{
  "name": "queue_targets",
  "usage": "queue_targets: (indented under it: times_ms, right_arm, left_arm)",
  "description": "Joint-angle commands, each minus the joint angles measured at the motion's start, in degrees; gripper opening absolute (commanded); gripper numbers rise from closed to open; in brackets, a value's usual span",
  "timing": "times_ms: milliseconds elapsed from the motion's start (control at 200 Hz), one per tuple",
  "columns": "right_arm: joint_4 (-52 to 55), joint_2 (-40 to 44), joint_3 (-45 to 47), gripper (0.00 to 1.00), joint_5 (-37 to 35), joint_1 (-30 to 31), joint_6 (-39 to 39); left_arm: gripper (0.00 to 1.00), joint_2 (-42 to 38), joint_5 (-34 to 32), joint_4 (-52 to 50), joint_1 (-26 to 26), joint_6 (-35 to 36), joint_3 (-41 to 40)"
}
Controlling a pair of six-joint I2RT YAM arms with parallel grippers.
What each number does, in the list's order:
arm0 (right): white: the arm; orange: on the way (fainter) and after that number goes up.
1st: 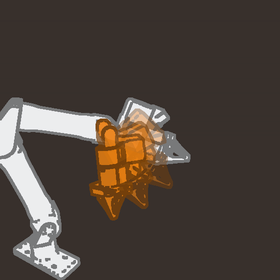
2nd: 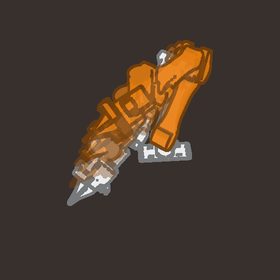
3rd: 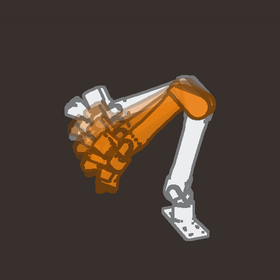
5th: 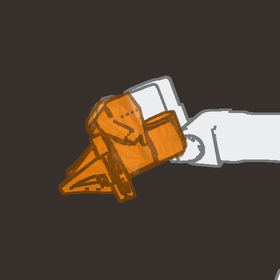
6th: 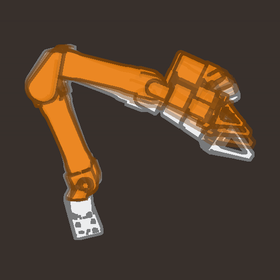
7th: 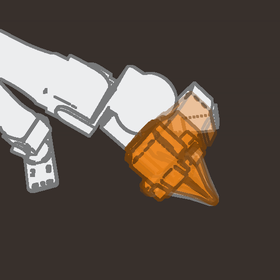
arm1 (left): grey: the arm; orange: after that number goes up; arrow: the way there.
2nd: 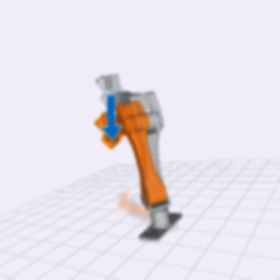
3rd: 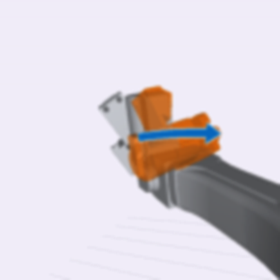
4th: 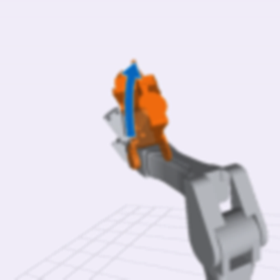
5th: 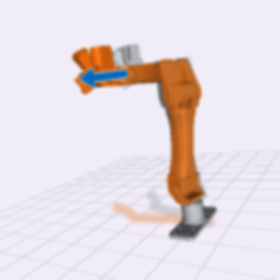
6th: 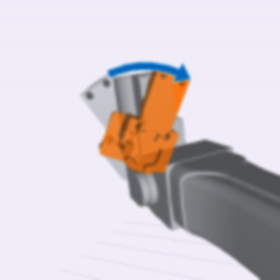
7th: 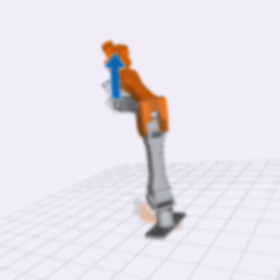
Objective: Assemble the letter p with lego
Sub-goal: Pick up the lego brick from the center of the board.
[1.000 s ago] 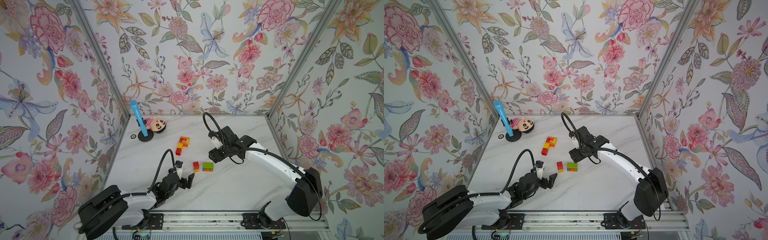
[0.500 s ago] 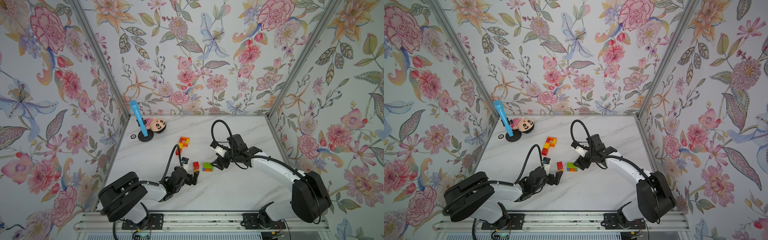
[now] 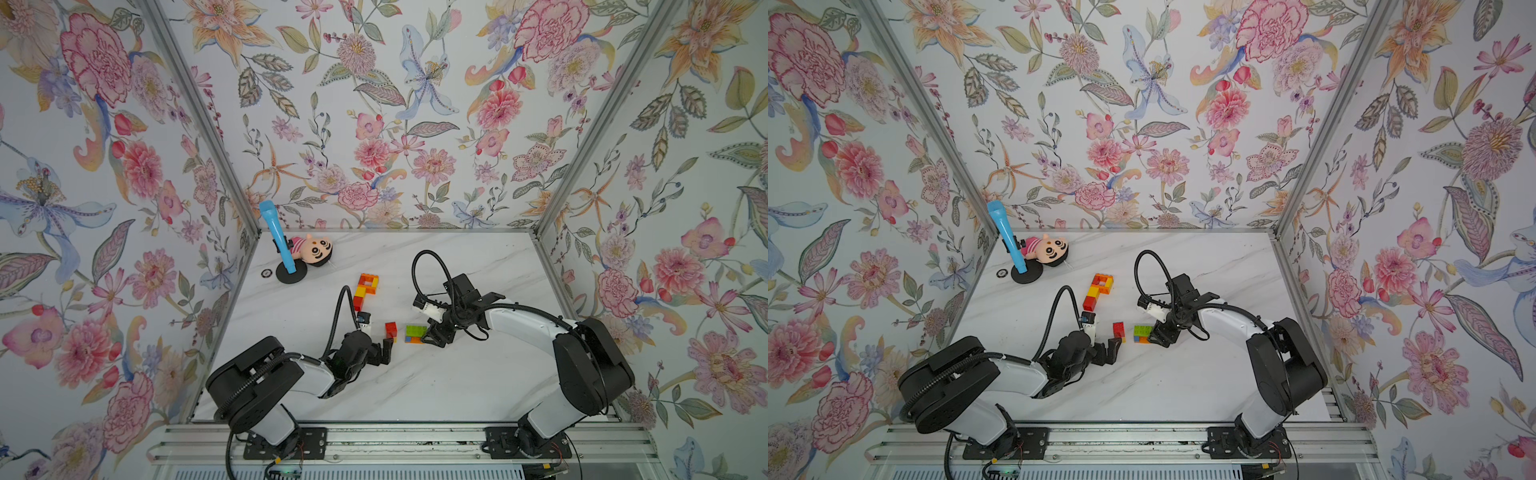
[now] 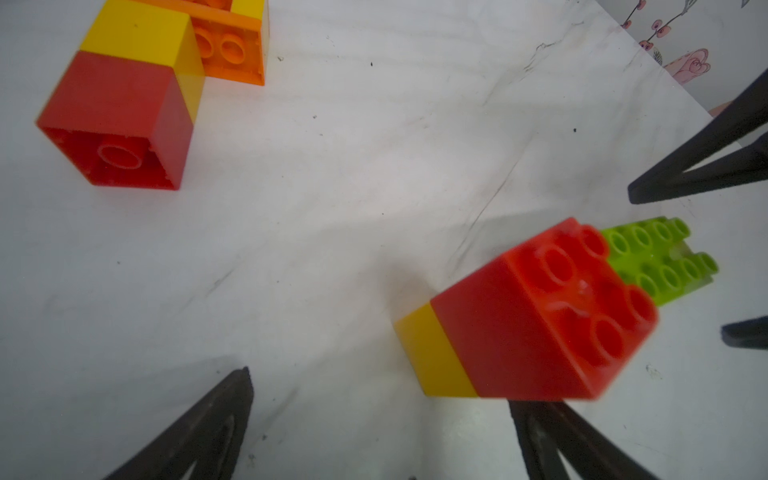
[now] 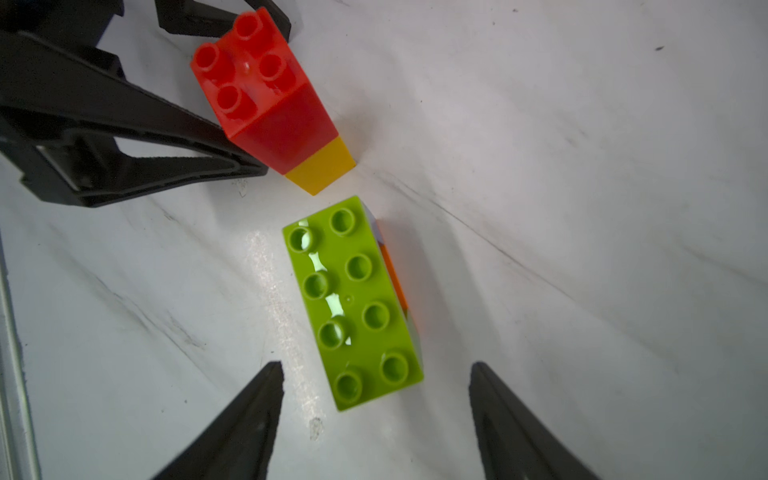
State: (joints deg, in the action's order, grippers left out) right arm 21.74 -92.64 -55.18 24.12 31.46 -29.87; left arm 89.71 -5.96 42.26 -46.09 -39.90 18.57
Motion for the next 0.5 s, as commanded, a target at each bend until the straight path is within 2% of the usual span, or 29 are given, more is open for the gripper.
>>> queue_targets:
  times_ms: [0,160,215,495]
  right_arm:
    - [0.49,-0.77,-1.41,0.71,-0.89,0.86,-2.92]
    - [-0.64,-1.53,-1.51,0.67,-2.55,1.49,-3.26]
    - [-0.73,-1.99,-1.6,0.65,-2.9,1.5,-3.46]
    - [-1.04,-3.63,-2.04,0.55,-1.93,2.02,-4.32]
  left_arm:
    - [0.99,0.43,0.58,-0.32,1.06,-1.28,-0.43]
    - [0.99,0.22,0.16,-0.43,1.17,-1.09,-1.14]
    - [0.99,-2.06,-0.26,-0.31,1.14,-1.06,-1.55]
    - [0.99,-3.83,-0.81,0.7,1.17,-1.44,-3.18]
